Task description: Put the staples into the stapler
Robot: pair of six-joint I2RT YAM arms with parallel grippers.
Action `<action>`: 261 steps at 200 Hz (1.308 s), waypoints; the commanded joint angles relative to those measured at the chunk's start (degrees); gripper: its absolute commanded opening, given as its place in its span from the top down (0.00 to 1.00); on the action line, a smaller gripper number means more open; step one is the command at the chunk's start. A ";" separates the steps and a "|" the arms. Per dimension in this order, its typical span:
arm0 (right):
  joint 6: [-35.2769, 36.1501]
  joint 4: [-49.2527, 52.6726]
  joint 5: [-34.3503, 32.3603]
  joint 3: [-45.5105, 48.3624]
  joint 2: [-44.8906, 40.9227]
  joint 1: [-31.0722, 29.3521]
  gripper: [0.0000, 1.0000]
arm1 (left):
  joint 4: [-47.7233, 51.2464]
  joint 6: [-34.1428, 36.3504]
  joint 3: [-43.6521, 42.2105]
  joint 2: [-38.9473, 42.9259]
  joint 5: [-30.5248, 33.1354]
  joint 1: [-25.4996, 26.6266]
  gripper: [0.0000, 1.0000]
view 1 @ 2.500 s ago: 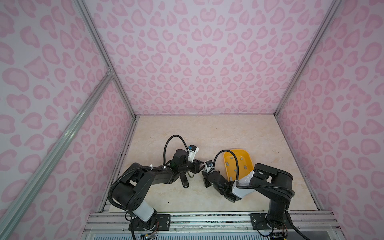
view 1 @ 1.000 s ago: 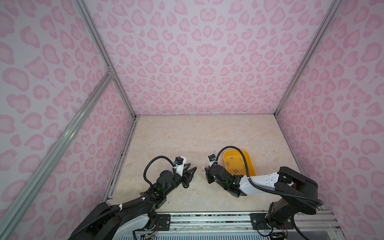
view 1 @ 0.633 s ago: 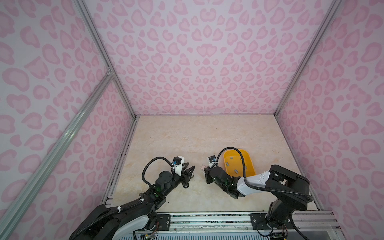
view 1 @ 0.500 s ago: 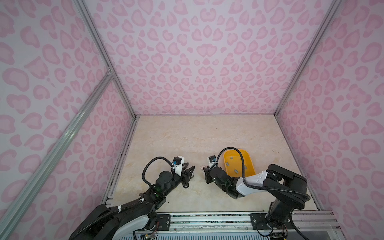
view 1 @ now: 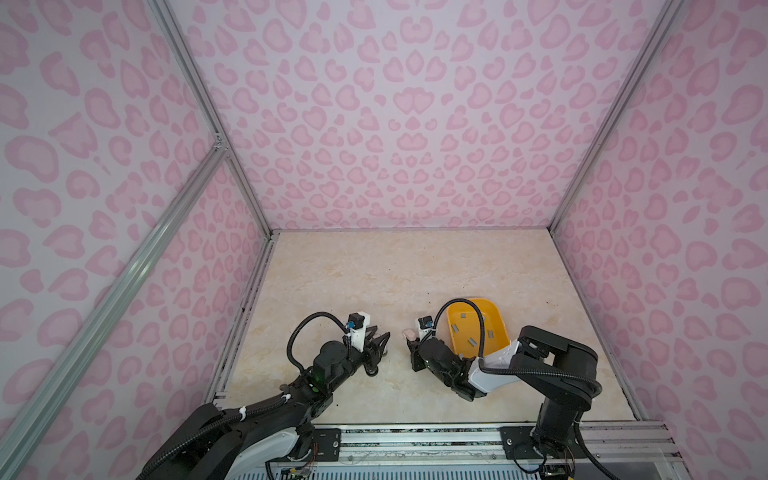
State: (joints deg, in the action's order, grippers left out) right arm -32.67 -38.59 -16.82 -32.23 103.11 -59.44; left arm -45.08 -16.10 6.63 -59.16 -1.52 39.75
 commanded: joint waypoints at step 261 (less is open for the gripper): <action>-3.35 10.46 -1.28 -2.42 1.66 0.71 0.77 | -1.13 0.32 -0.37 3.51 -0.02 -0.02 0.50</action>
State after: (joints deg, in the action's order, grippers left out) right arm -35.29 -35.97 -19.14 -36.21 102.67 -57.60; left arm -44.62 -16.03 6.35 -56.01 -1.10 39.75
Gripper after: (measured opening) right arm 0.227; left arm 0.496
